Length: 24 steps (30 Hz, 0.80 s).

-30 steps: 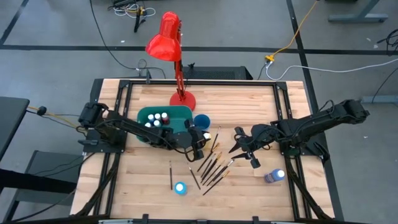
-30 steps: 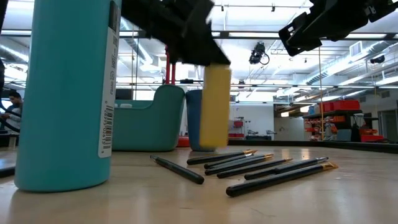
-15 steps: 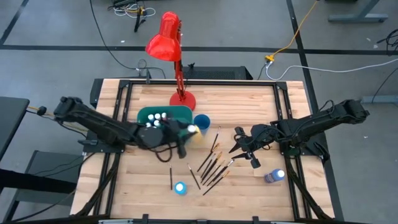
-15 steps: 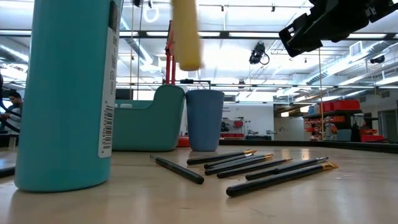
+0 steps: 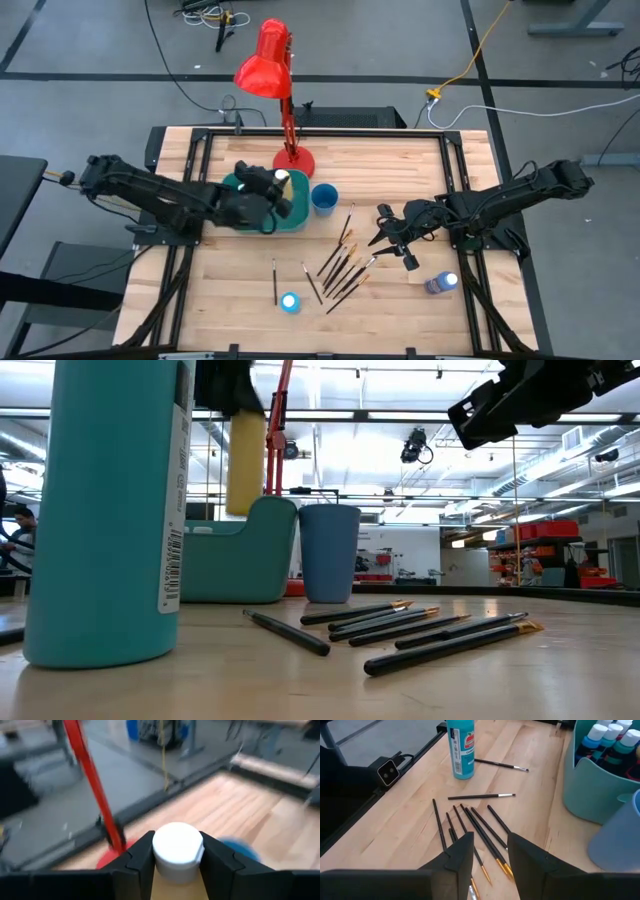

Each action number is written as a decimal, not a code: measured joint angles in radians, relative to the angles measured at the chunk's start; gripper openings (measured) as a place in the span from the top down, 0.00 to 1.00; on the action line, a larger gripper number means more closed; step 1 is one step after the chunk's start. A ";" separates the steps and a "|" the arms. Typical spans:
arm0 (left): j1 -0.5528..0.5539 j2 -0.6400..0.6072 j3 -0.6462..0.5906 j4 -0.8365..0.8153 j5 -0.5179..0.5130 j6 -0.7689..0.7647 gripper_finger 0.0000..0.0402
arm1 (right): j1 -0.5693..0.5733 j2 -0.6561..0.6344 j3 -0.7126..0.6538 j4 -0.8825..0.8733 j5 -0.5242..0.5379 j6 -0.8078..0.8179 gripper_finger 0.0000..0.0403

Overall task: Pick & Place Paint Supplies
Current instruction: Put the yellow paint bottle into the green bin

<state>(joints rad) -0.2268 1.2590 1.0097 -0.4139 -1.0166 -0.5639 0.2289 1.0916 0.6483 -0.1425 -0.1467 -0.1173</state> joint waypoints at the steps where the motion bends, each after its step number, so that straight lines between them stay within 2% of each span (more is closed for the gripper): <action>1: 0.012 0.018 -0.001 -0.025 0.007 -0.031 0.67 | 0.000 0.000 0.000 0.000 0.000 0.000 0.68; 6: 0.056 0.130 0.000 0.002 0.006 -0.086 0.64 | 0.000 0.000 0.000 0.000 0.000 0.000 0.68; 10: 0.086 0.207 0.000 0.003 0.008 -0.168 0.67 | 0.000 0.000 0.000 -0.002 0.000 0.000 0.68; 17: 0.103 0.272 0.000 -0.101 -0.028 -0.376 0.67 | 0.000 0.000 0.000 -0.012 0.000 0.002 0.68; 21: 0.103 0.290 0.000 -0.102 -0.029 -0.417 0.63 | 0.000 0.000 0.000 -0.017 0.000 0.003 0.68; 24: 0.102 0.308 0.000 -0.128 -0.048 -0.449 0.66 | 0.000 0.000 0.000 -0.017 0.000 0.003 0.68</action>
<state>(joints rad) -0.1249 1.5673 1.0093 -0.5423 -1.0643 -1.0124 0.2287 1.0916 0.6483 -0.1599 -0.1471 -0.1139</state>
